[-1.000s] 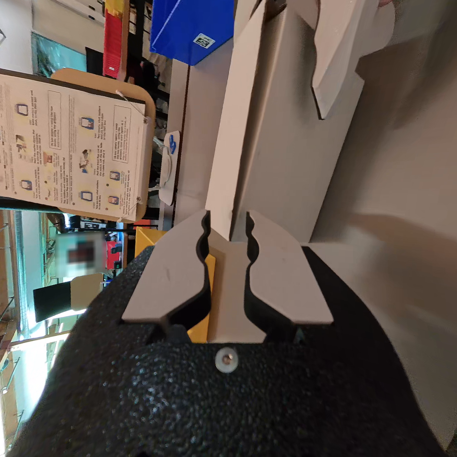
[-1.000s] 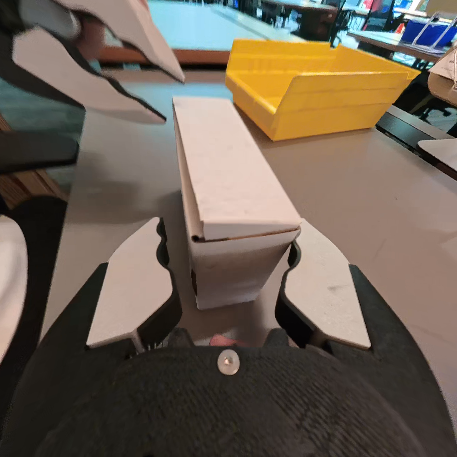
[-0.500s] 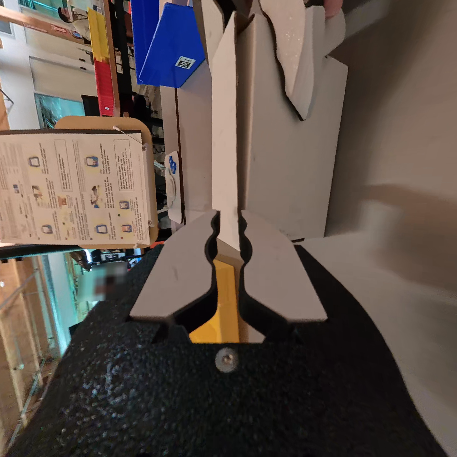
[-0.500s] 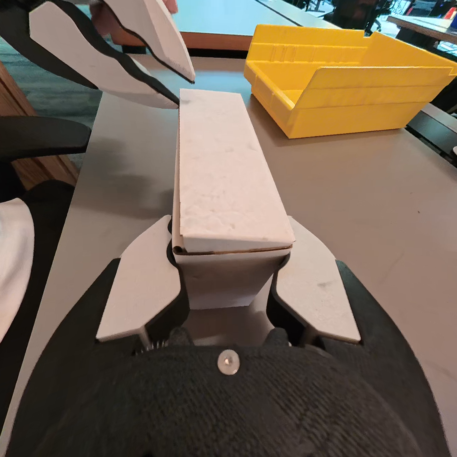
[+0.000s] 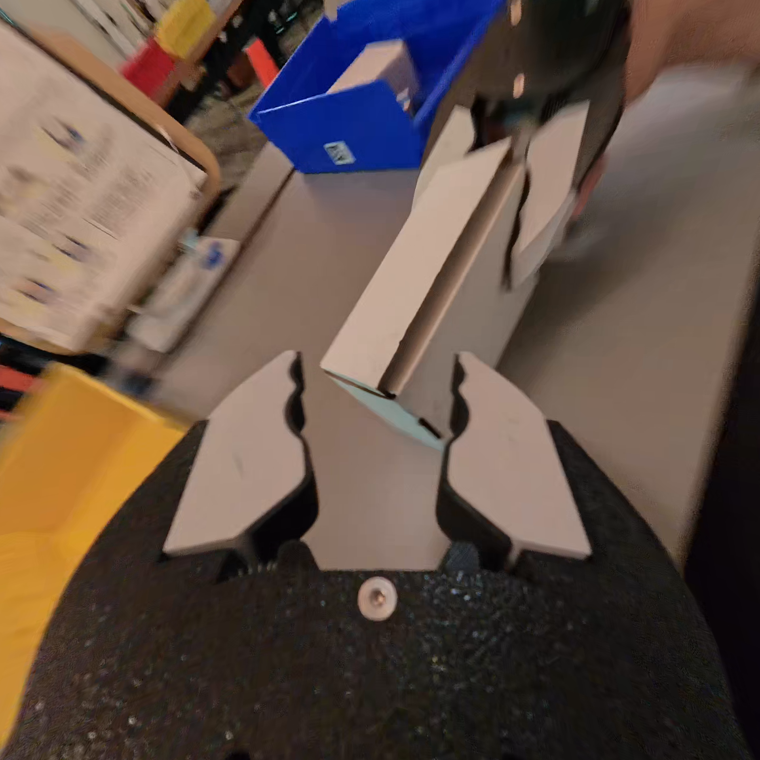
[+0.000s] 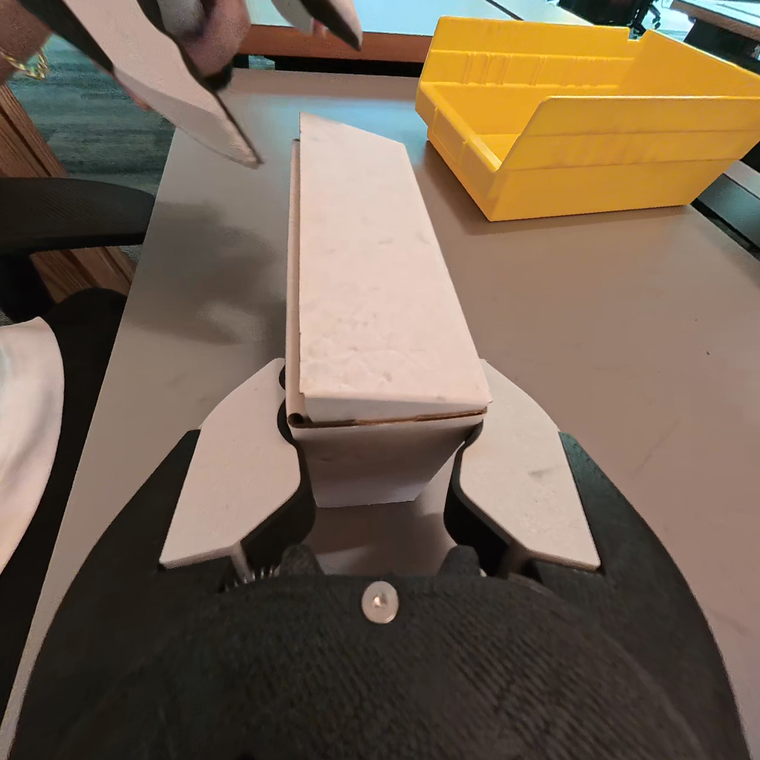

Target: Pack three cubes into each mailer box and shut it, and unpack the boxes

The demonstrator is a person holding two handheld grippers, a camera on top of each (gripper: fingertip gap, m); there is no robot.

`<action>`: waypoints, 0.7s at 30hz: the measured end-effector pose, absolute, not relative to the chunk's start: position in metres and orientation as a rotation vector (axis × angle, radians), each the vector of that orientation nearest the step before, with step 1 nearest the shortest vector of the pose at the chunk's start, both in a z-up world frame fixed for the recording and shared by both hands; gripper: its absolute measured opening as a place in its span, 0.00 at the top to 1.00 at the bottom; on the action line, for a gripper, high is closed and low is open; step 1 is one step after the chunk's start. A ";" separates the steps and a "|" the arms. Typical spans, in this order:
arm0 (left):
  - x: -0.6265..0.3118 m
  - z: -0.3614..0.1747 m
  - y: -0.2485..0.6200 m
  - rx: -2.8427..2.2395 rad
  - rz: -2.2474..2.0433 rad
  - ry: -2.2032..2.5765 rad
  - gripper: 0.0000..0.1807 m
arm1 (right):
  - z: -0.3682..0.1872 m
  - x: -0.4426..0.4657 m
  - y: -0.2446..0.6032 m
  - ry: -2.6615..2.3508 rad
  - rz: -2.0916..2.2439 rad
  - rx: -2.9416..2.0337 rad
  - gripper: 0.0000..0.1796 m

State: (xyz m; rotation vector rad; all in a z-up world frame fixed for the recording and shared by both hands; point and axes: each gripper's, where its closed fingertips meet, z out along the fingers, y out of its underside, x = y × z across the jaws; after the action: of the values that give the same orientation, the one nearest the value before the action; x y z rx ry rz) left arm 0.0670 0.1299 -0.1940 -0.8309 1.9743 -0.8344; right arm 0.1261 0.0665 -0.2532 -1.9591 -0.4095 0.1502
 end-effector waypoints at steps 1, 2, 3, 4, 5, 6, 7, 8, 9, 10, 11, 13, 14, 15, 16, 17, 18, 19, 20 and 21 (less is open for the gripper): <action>0.064 -0.195 0.130 -0.960 -1.038 1.970 0.55 | -0.253 0.126 0.067 -0.414 0.154 -1.957 0.56; 0.060 -0.201 0.129 -1.064 -1.215 1.989 0.51 | -0.253 0.126 0.066 -0.421 0.160 -1.954 0.56; 0.058 -0.209 0.127 -1.117 -1.344 2.022 0.51 | -0.253 0.125 0.066 -0.431 0.167 -1.950 0.56; 0.060 -0.217 0.128 -1.142 -1.411 2.020 0.51 | -0.253 0.125 0.066 -0.442 0.178 -1.945 0.56; 0.065 -0.227 0.129 -1.159 -1.418 2.016 0.50 | -0.253 0.124 0.066 -0.454 0.190 -1.939 0.56; 0.070 -0.238 0.128 -1.175 -1.404 2.030 0.49 | -0.252 0.123 0.067 -0.467 0.201 -1.932 0.56; 0.074 -0.246 0.125 -1.189 -1.399 2.044 0.46 | -0.252 0.123 0.067 -0.476 0.211 -1.924 0.56; 0.078 -0.252 0.120 -1.188 -1.403 2.065 0.45 | -0.252 0.123 0.067 -0.479 0.221 -1.919 0.56; 0.081 -0.255 0.112 -1.160 -1.413 2.091 0.45 | -0.252 0.122 0.067 -0.479 0.232 -1.919 0.56; 0.086 -0.256 0.107 -1.131 -1.408 2.097 0.45 | -0.252 0.122 0.067 -0.477 0.241 -1.922 0.56; 0.091 -0.259 0.104 -1.113 -1.388 2.094 0.41 | -0.253 0.122 0.067 -0.471 0.246 -1.924 0.56; 0.097 -0.267 0.100 -1.094 -1.355 2.124 0.41 | -0.253 0.122 0.067 -0.467 0.255 -1.925 0.56; 0.099 -0.271 0.100 -1.100 -1.339 2.141 0.42 | -0.253 0.121 0.066 -0.465 0.256 -1.925 0.56; 0.101 -0.274 0.101 -1.116 -1.317 2.151 0.43 | -0.253 0.121 0.066 -0.463 0.257 -1.924 0.56; 0.103 -0.274 0.103 -1.104 -1.300 2.144 0.47 | -0.253 0.121 0.066 -0.459 0.257 -1.923 0.56; 0.104 -0.273 0.104 -1.081 -1.295 2.145 0.47 | -0.253 0.121 0.066 -0.457 0.256 -1.920 0.56; 0.104 -0.273 0.104 -1.060 -1.286 2.153 0.47 | -0.253 0.121 0.066 -0.455 0.256 -1.916 0.56; 0.105 -0.275 0.106 -1.032 -1.258 2.165 0.48 | -0.252 0.121 0.066 -0.451 0.257 -1.913 0.56; 0.106 -0.276 0.108 -1.001 -1.218 2.172 0.48 | -0.252 0.121 0.066 -0.447 0.259 -1.912 0.57; 0.107 -0.276 0.110 -0.970 -1.186 2.163 0.47 | -0.252 0.121 0.067 -0.444 0.261 -1.909 0.57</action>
State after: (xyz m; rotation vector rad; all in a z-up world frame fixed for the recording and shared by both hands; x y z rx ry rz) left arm 0.1074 0.1098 -0.2762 -0.9697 2.1633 -1.1860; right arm 0.1208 0.0667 -0.2522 -1.9091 -0.4444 0.2607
